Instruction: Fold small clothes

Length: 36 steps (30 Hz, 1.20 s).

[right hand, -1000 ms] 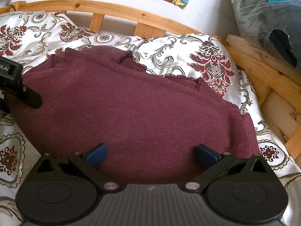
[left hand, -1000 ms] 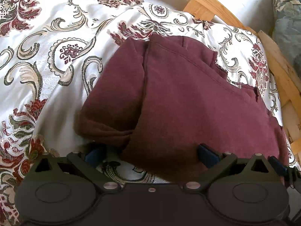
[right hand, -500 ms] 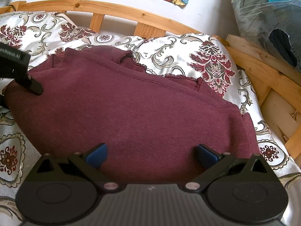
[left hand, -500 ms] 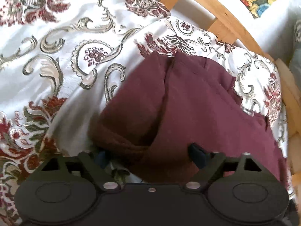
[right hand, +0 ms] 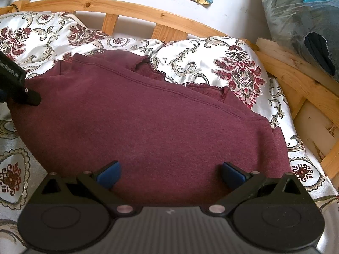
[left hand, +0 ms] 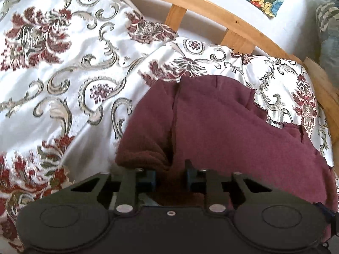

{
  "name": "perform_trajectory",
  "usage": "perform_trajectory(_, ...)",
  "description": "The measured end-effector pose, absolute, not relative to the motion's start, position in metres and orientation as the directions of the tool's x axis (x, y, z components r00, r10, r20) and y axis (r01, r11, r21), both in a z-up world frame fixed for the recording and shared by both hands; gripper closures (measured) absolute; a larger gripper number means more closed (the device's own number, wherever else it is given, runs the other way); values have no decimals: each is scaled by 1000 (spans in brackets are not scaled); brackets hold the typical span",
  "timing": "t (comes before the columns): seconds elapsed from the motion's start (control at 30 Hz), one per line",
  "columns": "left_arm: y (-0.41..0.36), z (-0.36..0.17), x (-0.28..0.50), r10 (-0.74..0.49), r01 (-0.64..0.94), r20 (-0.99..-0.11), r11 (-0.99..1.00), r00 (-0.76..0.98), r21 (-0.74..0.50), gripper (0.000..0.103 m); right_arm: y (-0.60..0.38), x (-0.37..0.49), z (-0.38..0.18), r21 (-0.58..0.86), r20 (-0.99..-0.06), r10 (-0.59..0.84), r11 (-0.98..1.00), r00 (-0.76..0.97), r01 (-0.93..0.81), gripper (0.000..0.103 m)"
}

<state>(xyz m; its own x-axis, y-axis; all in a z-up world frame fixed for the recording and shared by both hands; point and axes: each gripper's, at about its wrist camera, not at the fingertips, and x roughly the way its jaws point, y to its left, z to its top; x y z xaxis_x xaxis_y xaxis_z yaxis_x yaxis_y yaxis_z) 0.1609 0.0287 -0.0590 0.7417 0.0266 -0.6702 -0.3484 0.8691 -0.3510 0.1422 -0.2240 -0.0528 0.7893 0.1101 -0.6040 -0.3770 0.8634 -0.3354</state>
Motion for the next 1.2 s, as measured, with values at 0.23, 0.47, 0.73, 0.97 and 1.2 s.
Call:
perform_trajectory(0.23,3,-19,174,43,-192,-555,958,830,-213,85,-236,140,-32,-402,-486,66,868,872,-290,0)
perform_trajectory(0.47,-61,27,197,-79,104,-466,994,881,30,86,-286,151,-11,-548,-270,-161,837,949,-14,0)
perform_trajectory(0.73,-149,46,198,-433,562,-515,819,740,118,87,-360,164,-9,-433,-316,-337,883,887,181,0)
perform_trajectory(0.97,-170,5,175,-518,672,-591,738,618,56,85,-363,160,-11,-423,-329,-330,889,884,175,0)
perform_trajectory(1.2,-159,10,161,-565,678,-574,734,593,-22,55,-362,164,-8,-412,-328,-331,893,885,181,0)
